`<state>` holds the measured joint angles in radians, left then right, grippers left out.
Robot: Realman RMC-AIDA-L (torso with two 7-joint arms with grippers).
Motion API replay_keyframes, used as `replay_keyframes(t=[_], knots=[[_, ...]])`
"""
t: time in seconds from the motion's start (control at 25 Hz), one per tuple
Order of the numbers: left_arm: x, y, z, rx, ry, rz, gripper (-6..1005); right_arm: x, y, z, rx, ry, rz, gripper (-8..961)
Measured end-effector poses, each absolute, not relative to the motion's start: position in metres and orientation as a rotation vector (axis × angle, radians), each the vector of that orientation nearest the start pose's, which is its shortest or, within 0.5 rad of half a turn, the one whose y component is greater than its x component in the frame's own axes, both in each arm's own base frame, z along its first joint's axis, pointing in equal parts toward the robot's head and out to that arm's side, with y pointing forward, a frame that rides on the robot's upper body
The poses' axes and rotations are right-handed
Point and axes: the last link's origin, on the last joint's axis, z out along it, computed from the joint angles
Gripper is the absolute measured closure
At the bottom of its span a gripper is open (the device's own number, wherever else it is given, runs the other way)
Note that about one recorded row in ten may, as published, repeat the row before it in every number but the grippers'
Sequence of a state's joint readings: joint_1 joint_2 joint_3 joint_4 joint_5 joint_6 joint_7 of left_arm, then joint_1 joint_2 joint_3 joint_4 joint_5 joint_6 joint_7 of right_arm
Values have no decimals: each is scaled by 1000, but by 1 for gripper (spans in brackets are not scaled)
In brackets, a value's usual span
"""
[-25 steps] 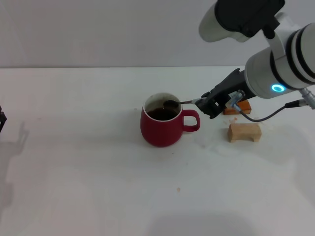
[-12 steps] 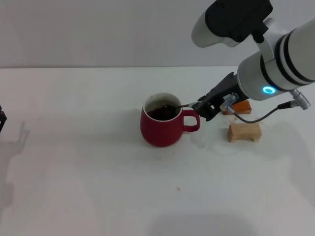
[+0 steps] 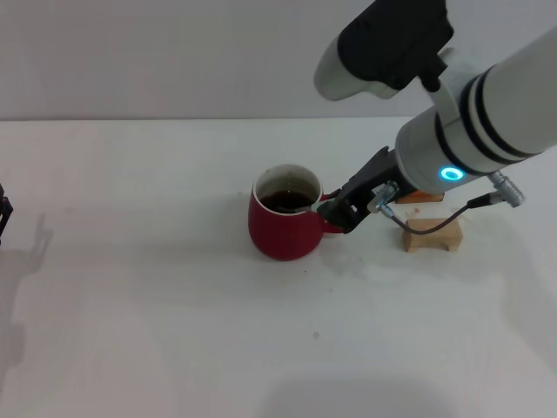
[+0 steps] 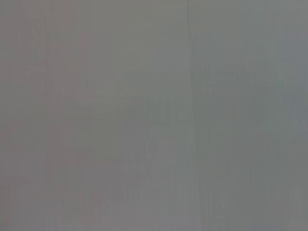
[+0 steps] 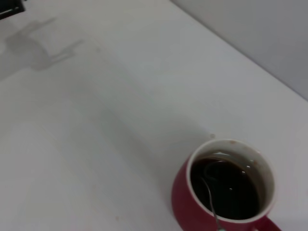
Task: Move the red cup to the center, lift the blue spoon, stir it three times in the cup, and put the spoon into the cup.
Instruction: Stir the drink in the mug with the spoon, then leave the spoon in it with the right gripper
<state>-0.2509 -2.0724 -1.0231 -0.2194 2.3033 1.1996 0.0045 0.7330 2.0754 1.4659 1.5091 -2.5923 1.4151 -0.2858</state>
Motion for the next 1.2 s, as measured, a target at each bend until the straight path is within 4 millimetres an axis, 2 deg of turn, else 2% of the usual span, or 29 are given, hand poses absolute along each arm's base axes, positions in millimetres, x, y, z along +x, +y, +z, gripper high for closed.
replay_keyframes(t=[0.36, 0.56, 0.92, 1.2], knots=[[-380, 277, 12, -1385, -559, -524, 153, 76, 365, -43, -2597, 605, -352, 828], [-379, 278, 12, -1386, -559, -529, 153, 75, 370, -42, -2582, 588, -338, 827], [-377, 279, 10, -1398, -557, -534, 154, 88, 381, -35, -2539, 603, -355, 828], [-377, 280, 8, -1403, -563, -529, 154, 91, 378, -34, -2543, 617, -362, 828]])
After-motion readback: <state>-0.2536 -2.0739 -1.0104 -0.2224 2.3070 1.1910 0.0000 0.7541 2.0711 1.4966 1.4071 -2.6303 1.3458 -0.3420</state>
